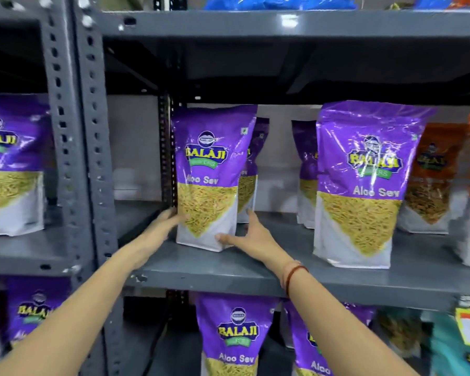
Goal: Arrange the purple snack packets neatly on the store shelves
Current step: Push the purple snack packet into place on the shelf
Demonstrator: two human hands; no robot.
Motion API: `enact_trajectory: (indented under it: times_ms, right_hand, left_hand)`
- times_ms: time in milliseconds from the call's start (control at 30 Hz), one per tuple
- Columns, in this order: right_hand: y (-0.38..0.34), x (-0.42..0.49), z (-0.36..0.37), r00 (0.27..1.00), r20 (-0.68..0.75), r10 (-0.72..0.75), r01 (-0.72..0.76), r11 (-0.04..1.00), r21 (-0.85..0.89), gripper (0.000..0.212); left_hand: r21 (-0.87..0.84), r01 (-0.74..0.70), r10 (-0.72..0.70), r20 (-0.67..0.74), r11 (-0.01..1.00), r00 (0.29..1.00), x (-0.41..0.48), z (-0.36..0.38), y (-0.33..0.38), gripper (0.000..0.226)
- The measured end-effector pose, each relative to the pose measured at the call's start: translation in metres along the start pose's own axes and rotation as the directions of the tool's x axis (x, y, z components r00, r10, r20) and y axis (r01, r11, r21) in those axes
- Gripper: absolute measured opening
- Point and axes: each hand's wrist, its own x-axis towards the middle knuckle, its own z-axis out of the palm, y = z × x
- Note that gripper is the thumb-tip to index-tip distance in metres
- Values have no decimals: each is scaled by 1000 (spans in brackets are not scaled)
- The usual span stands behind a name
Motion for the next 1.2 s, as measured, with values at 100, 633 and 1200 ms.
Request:
enact_trajectory:
  times_ms: [100,633,1200]
  right_hand:
    - [3,9,3,999,30,12,-14,999,42,102]
    - [24,-10,-22,999,-4,-35,35,978,208,61]
    - [28,-10,-23,998,-56,-42,50,987,152,70]
  left_hand:
    - [69,-14,11,49,998,999,-1,0,-2,58]
    - [23,-135,126,245,991,961,-19,0,-5,51]
    - [-12,-122,121,293,992,949,-20,-1,-6,67]
